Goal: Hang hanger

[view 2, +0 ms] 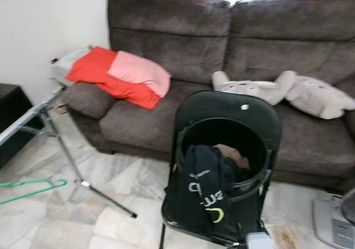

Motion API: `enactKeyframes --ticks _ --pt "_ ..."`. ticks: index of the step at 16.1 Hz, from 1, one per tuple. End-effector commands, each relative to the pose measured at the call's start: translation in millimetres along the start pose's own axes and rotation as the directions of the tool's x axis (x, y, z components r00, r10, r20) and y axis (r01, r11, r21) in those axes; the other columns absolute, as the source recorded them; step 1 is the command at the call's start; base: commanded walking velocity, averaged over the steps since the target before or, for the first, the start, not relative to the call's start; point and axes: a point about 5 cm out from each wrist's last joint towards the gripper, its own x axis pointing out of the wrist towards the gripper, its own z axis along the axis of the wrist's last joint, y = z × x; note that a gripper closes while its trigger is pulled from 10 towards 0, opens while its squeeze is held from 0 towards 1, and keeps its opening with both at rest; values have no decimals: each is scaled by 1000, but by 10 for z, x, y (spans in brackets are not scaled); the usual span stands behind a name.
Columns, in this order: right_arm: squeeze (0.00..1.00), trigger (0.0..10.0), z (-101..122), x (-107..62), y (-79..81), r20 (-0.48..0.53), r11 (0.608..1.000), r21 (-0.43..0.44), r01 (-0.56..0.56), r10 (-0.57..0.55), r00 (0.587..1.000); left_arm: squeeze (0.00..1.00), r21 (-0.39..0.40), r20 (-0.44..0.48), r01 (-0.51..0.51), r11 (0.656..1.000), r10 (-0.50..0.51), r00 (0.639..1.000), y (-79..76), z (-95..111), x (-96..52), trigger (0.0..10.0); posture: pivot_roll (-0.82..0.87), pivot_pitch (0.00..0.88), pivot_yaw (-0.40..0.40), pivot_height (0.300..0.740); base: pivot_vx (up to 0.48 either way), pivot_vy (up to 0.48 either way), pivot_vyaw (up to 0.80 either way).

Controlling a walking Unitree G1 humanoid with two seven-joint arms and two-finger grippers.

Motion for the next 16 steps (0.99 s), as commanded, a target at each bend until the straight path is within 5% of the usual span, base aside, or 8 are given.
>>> enactKeyframes --ticks 1,5,6,11,16 --pt "0 10000 68 8 19 36 999 32 -30 29 999 0 12 -22 7 1000 -6 1000 5 -61 -9 10000 -80 0 39 740 0 0 0" --pt "12 10000 206 -252 145 57 999 41 -25 23 998 0 27 -34 8 1000 -7 999 15 -118 -21 10000 -86 0 51 740 0 0 0" --pt "1000 10000 257 -275 143 49 997 72 -21 17 999 0 31 -38 8 999 -6 999 22 -134 -24 10000 -89 0 58 740 0 0 0" --pt "1000 10000 247 -134 235 -41 985 72 -157 160 986 0 31 -47 -5 1000 6 999 55 -204 -42 10000 -90 0 51 740 0 0 0" --pt "1000 10000 219 193 38 -161 986 -38 -162 154 975 0 19 -32 11 1000 -11 999 -23 -169 -30 10000 -85 0 40 740 0 0 0"
